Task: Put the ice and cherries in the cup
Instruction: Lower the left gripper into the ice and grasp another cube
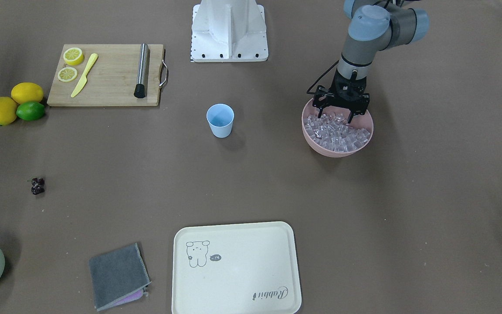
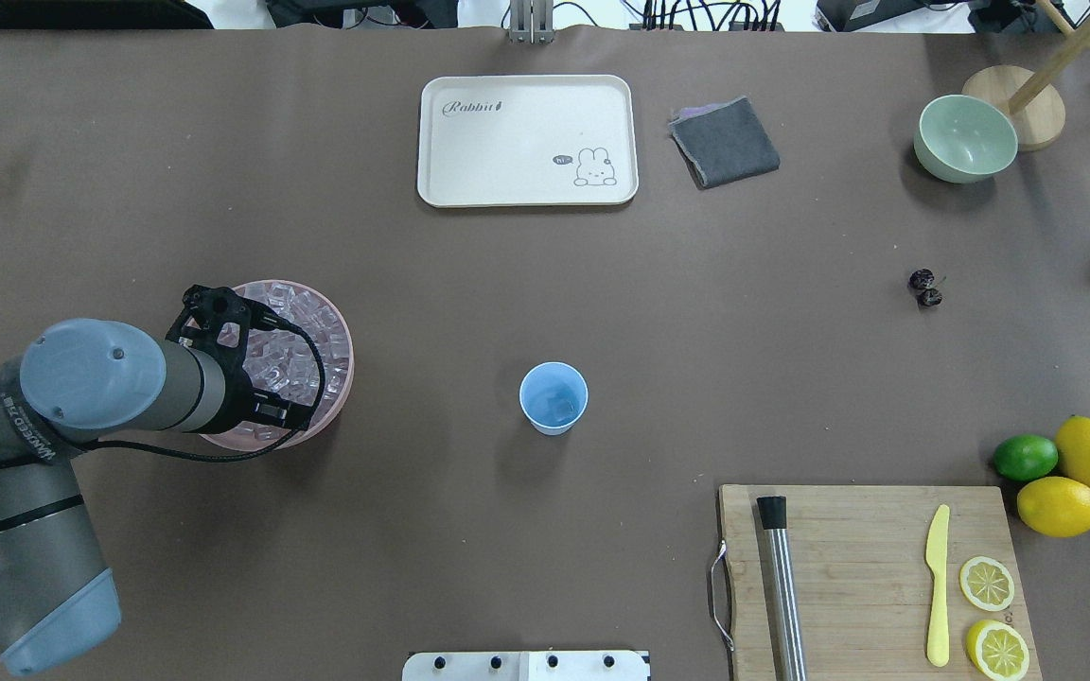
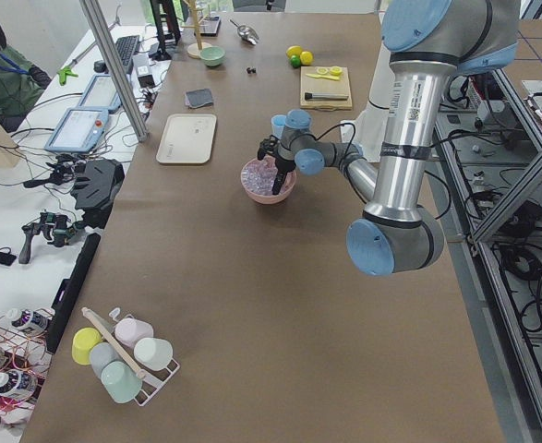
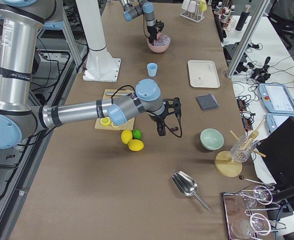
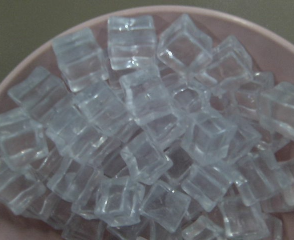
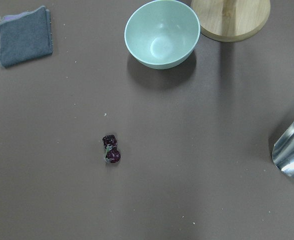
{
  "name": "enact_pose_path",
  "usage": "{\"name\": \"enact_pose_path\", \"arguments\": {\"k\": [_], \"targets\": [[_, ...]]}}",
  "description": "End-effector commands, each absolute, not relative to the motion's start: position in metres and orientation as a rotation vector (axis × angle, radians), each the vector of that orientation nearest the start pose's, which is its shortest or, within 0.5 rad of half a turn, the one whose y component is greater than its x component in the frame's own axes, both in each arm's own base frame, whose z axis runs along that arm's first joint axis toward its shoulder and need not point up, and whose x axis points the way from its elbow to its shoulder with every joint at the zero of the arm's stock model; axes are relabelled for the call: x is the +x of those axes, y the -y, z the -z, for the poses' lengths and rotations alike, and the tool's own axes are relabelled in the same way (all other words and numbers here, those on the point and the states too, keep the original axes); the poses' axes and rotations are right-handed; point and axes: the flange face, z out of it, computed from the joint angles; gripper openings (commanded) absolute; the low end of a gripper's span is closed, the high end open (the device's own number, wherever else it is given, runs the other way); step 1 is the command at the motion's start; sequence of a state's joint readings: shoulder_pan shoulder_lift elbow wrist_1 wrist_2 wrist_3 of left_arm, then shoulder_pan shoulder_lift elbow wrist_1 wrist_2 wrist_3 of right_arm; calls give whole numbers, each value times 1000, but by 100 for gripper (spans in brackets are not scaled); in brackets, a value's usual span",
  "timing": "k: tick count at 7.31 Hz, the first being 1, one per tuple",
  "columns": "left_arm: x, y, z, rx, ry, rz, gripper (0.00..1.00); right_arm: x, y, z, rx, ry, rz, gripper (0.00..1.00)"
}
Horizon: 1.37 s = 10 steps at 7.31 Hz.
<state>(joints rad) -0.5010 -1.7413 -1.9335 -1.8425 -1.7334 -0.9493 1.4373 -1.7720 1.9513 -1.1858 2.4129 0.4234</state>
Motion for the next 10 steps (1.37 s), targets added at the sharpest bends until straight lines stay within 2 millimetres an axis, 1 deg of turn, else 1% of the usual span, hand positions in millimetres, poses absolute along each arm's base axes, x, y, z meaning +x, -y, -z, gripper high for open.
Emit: {"name": "enact_pose_path", "arguments": {"k": [1,3,5,6,8,10], "targets": [[430,368,-387,287,-748,-182,87,3,424,-511,284,931,-29,100],[431,368,-386,287,-750,-182,63,2,425,-511,286,931,-28,100],[431,368,-386,288,-751,-182,32,2,425,-511,286,931,-28,100],[431,368,-386,288,-751,-182,23,2,425,-511,286,931,-28,100],[430,367,-384,289,-754,-183,13,2,425,-511,286,931,-28,100],[429,367,-381,293,-759,-183,0,2,425,-511,287,931,-28,100]]}}
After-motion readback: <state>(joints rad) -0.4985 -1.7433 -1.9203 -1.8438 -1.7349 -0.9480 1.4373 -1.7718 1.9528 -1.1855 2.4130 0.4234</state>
